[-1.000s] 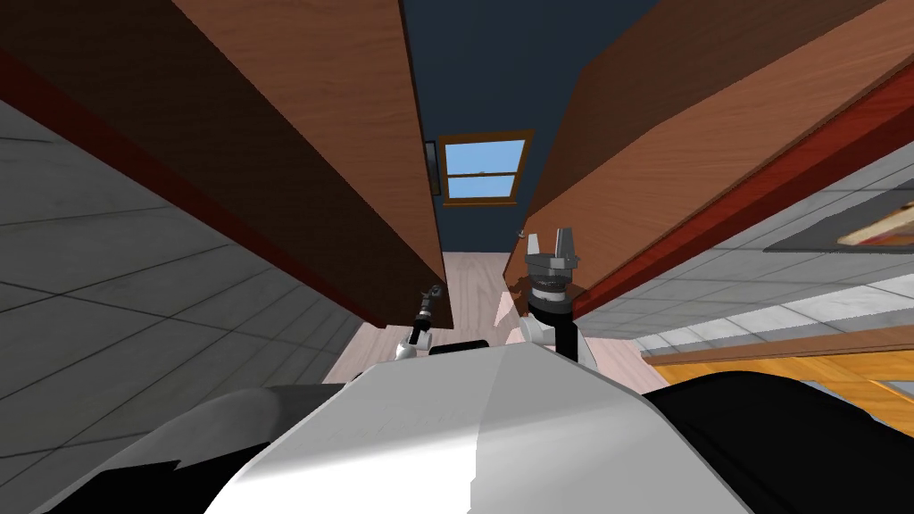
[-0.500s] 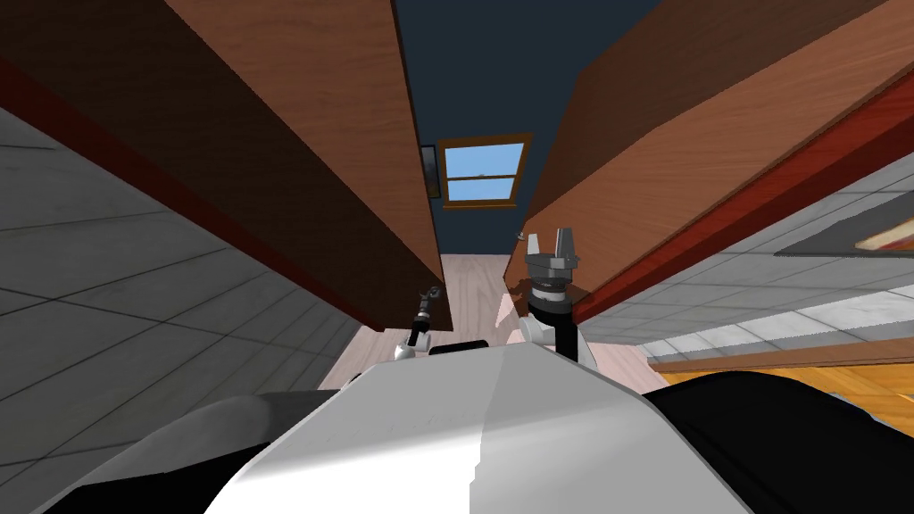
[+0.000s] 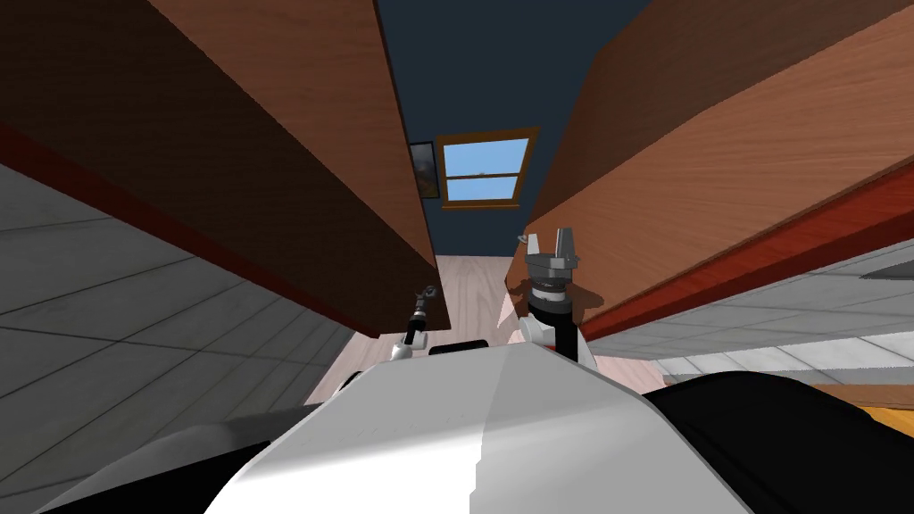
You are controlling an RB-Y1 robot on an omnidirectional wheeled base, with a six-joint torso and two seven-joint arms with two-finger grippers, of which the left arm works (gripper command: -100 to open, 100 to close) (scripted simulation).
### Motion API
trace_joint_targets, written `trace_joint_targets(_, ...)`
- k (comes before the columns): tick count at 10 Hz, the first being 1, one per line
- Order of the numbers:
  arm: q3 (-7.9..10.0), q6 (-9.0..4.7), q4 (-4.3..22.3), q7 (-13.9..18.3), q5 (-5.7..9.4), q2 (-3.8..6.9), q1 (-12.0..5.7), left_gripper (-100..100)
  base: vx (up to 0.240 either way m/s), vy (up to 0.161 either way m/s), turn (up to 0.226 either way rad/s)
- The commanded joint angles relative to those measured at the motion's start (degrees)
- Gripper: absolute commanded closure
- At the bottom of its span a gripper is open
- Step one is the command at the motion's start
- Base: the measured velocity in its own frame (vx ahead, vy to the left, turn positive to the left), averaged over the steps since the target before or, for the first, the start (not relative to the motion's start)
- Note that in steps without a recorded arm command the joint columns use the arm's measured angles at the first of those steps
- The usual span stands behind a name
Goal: Push the door open
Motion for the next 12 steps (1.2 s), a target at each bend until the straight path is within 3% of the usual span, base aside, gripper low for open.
trace_joint_targets(1,0.62,0.57,-2.39,-0.05,0.24,1.15,1.10,100,0.140,-0.046,0.021)
trace_joint_targets(5,3.28,0.58,-2.23,-0.95,1.63,2.01,1.14,100,0.153,-0.077,0.057)
trace_joint_targets(8,3.28,0.58,-2.23,-0.95,1.63,2.01,1.14,100,0.069,-0.032,0.014)
trace_joint_targets(9,4.68,0.59,-2.15,-1.42,2.37,2.22,1.15,100,0.131,-0.078,0.063)
trace_joint_targets(12,5.73,0.59,-2.09,-1.77,2.91,2.30,1.17,100,0.160,-0.117,0.077)
